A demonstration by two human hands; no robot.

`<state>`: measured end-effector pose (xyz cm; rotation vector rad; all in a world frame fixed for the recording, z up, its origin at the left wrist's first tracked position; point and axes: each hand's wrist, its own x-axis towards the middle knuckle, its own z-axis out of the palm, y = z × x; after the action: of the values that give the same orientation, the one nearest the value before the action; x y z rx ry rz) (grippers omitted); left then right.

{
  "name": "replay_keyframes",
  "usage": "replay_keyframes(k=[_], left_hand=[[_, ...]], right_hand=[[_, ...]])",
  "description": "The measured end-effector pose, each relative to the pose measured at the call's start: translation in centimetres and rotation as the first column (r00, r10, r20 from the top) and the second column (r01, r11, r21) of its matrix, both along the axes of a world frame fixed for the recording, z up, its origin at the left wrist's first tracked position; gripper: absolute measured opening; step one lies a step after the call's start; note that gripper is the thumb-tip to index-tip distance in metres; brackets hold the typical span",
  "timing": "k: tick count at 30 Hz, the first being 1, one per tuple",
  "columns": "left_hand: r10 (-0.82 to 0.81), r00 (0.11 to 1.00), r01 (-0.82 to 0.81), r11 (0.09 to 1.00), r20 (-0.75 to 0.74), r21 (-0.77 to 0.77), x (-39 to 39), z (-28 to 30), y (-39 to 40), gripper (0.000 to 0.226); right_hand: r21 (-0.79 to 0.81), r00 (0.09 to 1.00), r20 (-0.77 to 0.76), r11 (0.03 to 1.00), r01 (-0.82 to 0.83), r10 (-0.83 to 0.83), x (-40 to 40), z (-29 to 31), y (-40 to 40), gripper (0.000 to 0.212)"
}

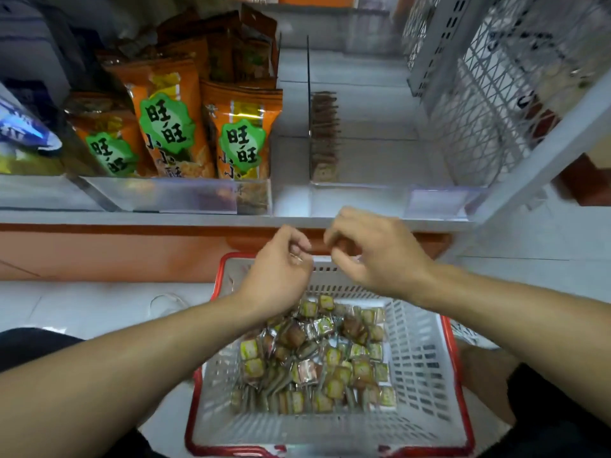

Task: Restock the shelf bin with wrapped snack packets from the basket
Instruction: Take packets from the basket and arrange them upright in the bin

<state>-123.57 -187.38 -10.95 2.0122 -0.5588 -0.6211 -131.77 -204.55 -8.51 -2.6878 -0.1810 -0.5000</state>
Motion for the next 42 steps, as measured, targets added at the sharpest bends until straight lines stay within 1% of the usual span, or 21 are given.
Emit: replay_keyframes(k=[1, 2, 3, 4, 5, 6, 7, 9, 11, 13, 15, 17, 20, 23, 24, 26, 29, 32, 35, 39, 42], left_hand=[[-0.166, 0.986, 0.159, 0.970, 0.021, 0.182, 0.3, -2.0, 0.4, 0.018], [-0.337, 0.942, 0.312, 0.871, 0.000, 0.380, 0.5, -4.0, 0.9, 0.020], [-0.478, 0.877, 0.422, 0.722, -0.046, 0.548, 0.6, -6.0, 1.6, 0.030], [-0.578, 0.810, 0.489, 0.567, -0.104, 0.663, 0.6, -7.9, 2.5, 0.044], [-0.643, 0.749, 0.526, 0.429, -0.160, 0.735, 0.6, -9.6, 3.5, 0.056], [-0.688, 0.696, 0.540, 0.314, -0.205, 0.781, 0.4, -11.1, 4.5, 0.063], [-0.719, 0.655, 0.540, 0.231, -0.233, 0.809, 0.2, -12.5, 5.4, 0.064], [-0.740, 0.627, 0.518, 0.163, -0.244, 0.840, -0.3, -15.2, 6.7, 0.064], [-0.721, 0.641, 0.505, 0.140, -0.261, 0.852, -0.9, -17.4, 7.2, 0.078], [-0.703, 0.666, 0.487, 0.155, -0.251, 0.859, -1.7, -19.1, 7.1, 0.094], [-0.679, 0.702, 0.468, 0.210, -0.217, 0.858, -2.6, -20.3, 7.0, 0.097], [-0.657, 0.725, 0.464, 0.242, -0.208, 0.852, -3.5, -21.4, 6.8, 0.095], [-0.703, 0.687, 0.431, 0.186, -0.187, 0.883, -5.1, -22.3, 6.0, 0.091], [-0.814, 0.568, 0.373, 0.125, -0.120, 0.919, -6.7, -23.2, 5.2, 0.073], [-0.821, 0.558, 0.373, 0.118, -0.122, 0.920, -7.2, -23.4, 5.1, 0.065], [-0.785, 0.598, 0.393, 0.112, -0.161, 0.913, -8.0, -23.9, 5.0, 0.057], [-0.700, 0.676, 0.428, 0.119, -0.230, 0.896, -8.4, -24.3, 4.7, 0.058], [-0.618, 0.736, 0.447, 0.139, -0.276, 0.883, -7.8, -24.3, 4.4, 0.059], [-0.613, 0.747, 0.446, 0.175, -0.257, 0.878, -7.2, -24.3, 4.7, 0.061], [-0.630, 0.750, 0.450, 0.260, -0.204, 0.854, -6.6, -23.8, 4.9, 0.047], [-0.586, 0.787, 0.448, 0.324, -0.194, 0.833, -6.3, -23.2, 4.8, 0.045]], right_hand=[[-0.084, 0.978, -0.208, 0.996, -0.043, 0.024, -1.3, -2.7, 0.2, 0.009], [-0.133, 0.903, -0.429, 0.989, -0.071, 0.007, -2.5, -5.4, 0.2, 0.011], [-0.148, 0.782, -0.623, 0.985, -0.087, -0.025, -3.5, -7.9, 0.1, 0.013], [-0.142, 0.645, -0.763, 0.986, -0.092, -0.050, -4.3, -10.1, -0.1, 0.017], [-0.131, 0.541, -0.839, 0.987, -0.096, -0.059, -5.0, -12.1, -0.2, 0.022], [-0.122, 0.487, -0.872, 0.988, -0.097, -0.060, -5.6, -13.7, -0.2, 0.027], [-0.121, 0.463, -0.884, 0.988, -0.094, -0.064, -6.0, -15.3, 0.0, 0.033], [-0.105, 0.438, -0.896, 0.993, -0.059, -0.069, -6.5, -18.0, 0.9, 0.045], [-0.061, 0.413, -0.909, 0.998, -0.001, -0.055, -6.8, -20.6, 2.3, 0.057], [-0.053, 0.380, -0.924, 0.999, 0.005, -0.050, -7.4, -22.9, 3.7, 0.075], [-0.067, 0.349, -0.935, 0.998, 0.004, -0.064, -8.1, -24.8, 4.8, 0.090], [-0.095, 0.343, -0.934, 0.995, 0.026, -0.098, -8.8, -26.1, 5.3, 0.095], [-0.123, 0.385, -0.916, 0.992, -0.002, -0.113, -8.9, -27.1, 5.2, 0.090], [-0.095, 0.386, -0.919, 0.995, -0.018, -0.080, -8.6, -27.7, 5.0, 0.091], [-0.095, 0.394, -0.916, 0.995, -0.024, -0.078, -8.5, -27.8, 5.1, 0.090], [-0.097, 0.423, -0.903, 0.995, -0.035, -0.073, -8.7, -28.1, 5.2, 0.083], [-0.085, 0.431, -0.901, 0.992, -0.092, -0.037, -8.6, -28.2, 5.3, 0.068], [-0.102, 0.393, -0.919, 0.974, -0.200, -0.015, -8.4, -28.3, 5.4, 0.059], [-0.121, 0.344, -0.938, 0.964, -0.237, -0.033, -8.5, -28.3, 5.7, 0.062], [-0.091, 0.368, -0.930, 0.978, -0.186, -0.016, -8.3, -27.7, 5.8, 0.053], [-0.043, 0.365, -0.931, 0.987, -0.153, 0.016, -8.4, -27.4, 5.1, 0.057]])
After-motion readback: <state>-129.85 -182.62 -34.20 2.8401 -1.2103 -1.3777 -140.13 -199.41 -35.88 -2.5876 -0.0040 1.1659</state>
